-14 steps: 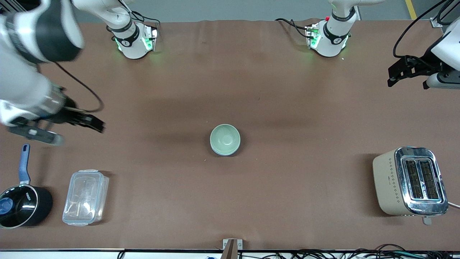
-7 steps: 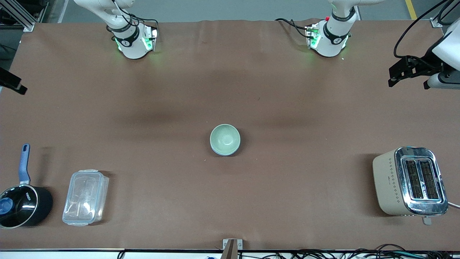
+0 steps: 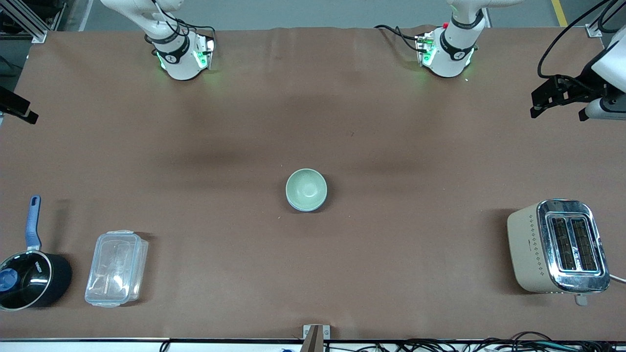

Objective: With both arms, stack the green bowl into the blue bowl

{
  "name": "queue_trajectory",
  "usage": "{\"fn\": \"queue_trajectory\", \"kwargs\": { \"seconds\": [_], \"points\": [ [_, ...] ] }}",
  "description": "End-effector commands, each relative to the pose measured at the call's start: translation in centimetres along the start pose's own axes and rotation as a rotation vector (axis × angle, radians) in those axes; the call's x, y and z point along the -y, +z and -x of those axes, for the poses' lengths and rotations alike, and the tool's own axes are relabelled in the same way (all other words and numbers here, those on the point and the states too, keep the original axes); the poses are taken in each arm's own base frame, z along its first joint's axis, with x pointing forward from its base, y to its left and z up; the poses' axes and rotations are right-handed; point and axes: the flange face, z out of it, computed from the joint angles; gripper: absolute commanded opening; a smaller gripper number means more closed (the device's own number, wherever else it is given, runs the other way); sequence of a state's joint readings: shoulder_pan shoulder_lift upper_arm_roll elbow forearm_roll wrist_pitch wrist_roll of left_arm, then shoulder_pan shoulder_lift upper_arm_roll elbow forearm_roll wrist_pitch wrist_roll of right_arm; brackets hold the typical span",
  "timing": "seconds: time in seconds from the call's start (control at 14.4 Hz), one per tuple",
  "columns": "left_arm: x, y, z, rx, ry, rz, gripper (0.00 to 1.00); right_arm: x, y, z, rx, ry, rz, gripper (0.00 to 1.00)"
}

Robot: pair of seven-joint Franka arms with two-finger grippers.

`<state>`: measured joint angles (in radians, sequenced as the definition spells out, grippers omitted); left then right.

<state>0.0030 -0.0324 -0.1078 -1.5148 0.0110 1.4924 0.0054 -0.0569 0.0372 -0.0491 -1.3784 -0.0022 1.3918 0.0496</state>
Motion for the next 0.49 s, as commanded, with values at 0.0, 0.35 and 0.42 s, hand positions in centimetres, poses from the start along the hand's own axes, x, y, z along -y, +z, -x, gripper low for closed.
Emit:
{"fn": "queue_trajectory", "kwargs": {
  "seconds": [0.0, 0.35, 0.42],
  "points": [
    [0.33, -0.72, -0.04, -0.016, 0.003, 0.003, 1.00, 1.24, 0.51, 0.22, -0.022, 0.032, -0.006, 1.00],
    [0.26, -0.57, -0.09, -0.013, 0.005, 0.004, 1.00, 2.03, 0.56, 0.07, -0.026, 0.043, -0.007, 1.00],
    [0.25, -0.65, -0.04, -0.014, 0.005, 0.003, 1.00, 1.97, 0.50, 0.02, -0.028, 0.045, -0.008, 1.00]
  ]
}}
